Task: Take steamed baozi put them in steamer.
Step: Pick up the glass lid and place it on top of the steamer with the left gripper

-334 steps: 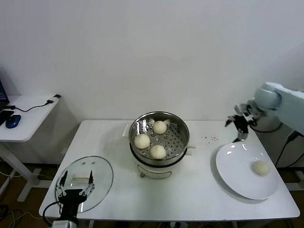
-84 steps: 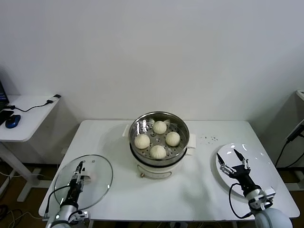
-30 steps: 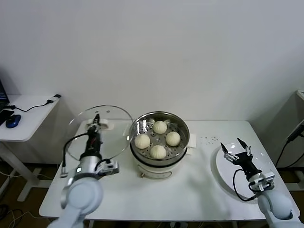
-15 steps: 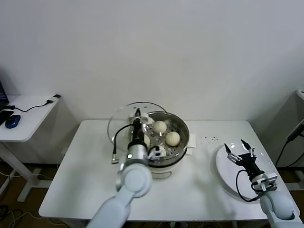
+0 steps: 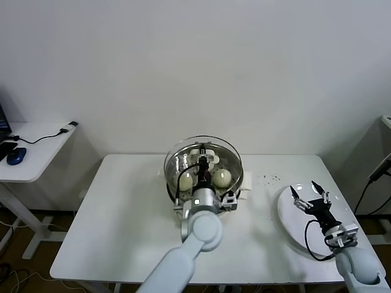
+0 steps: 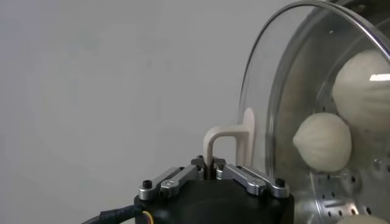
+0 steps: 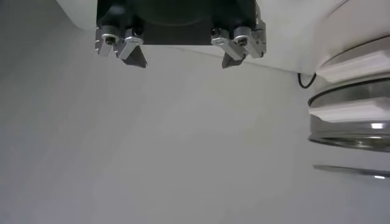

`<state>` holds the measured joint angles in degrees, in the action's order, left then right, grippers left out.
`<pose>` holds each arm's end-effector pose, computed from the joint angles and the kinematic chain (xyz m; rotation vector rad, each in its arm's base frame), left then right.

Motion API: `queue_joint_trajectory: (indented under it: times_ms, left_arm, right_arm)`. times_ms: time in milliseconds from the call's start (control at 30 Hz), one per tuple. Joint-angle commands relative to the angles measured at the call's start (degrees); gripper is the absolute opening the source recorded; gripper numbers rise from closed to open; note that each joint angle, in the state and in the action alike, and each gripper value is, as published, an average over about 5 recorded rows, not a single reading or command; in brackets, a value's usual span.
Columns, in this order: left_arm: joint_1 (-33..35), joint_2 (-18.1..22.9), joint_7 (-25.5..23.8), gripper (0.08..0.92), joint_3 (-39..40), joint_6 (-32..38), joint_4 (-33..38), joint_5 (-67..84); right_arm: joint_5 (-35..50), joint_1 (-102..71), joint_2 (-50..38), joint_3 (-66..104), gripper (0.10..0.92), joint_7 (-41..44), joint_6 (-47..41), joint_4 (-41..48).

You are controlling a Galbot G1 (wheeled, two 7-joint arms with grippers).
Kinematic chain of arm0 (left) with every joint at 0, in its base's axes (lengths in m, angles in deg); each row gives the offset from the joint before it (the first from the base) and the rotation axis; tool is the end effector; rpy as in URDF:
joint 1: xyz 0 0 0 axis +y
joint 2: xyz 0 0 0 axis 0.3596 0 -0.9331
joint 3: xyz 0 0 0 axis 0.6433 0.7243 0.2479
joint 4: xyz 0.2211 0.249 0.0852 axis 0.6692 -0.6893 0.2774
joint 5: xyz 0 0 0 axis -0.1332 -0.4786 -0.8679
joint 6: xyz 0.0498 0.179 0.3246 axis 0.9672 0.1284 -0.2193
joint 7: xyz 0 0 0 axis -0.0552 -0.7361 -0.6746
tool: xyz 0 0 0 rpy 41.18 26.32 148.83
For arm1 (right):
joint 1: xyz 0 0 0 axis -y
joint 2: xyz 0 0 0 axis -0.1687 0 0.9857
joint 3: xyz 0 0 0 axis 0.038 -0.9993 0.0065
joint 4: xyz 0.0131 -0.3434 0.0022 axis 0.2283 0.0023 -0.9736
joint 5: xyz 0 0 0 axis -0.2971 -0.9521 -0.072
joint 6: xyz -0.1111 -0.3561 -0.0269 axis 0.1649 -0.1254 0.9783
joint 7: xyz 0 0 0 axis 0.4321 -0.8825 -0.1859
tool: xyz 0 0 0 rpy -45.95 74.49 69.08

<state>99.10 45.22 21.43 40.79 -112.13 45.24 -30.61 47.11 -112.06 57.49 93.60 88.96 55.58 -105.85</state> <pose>0.3460 -0.2317 -0.2504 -0.0560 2.2472 2.1816 0.2981 -0.2268 -0.3692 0.2328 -3.0421 0.2006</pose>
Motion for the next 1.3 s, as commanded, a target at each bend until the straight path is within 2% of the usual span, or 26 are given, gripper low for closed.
queue_joint_trajectory:
  times_ms: [33, 567, 1300]
  left_arm:
    - [-1.2, 2.1, 2.2, 0.146, 1.2, 0.0, -5.2, 0.1]
    - [-1.0, 0.5, -1.1, 0.146, 1.2, -0.1, -3.8, 0.9]
    - [-0.3, -0.1, -1.2, 0.146, 1.1, -0.3, -3.9, 1.1]
  right_arm:
    - [0.0, 0.0, 0.1, 0.2, 0.823, 0.1, 0.1, 0.2]
    - [-0.4, 0.1, 0.4, 0.5, 0.823, 0.3, 0.3, 0.3]
    - [-0.9, 0.3, 1.3, 1.1, 0.823, 0.8, 0.4, 0.7]
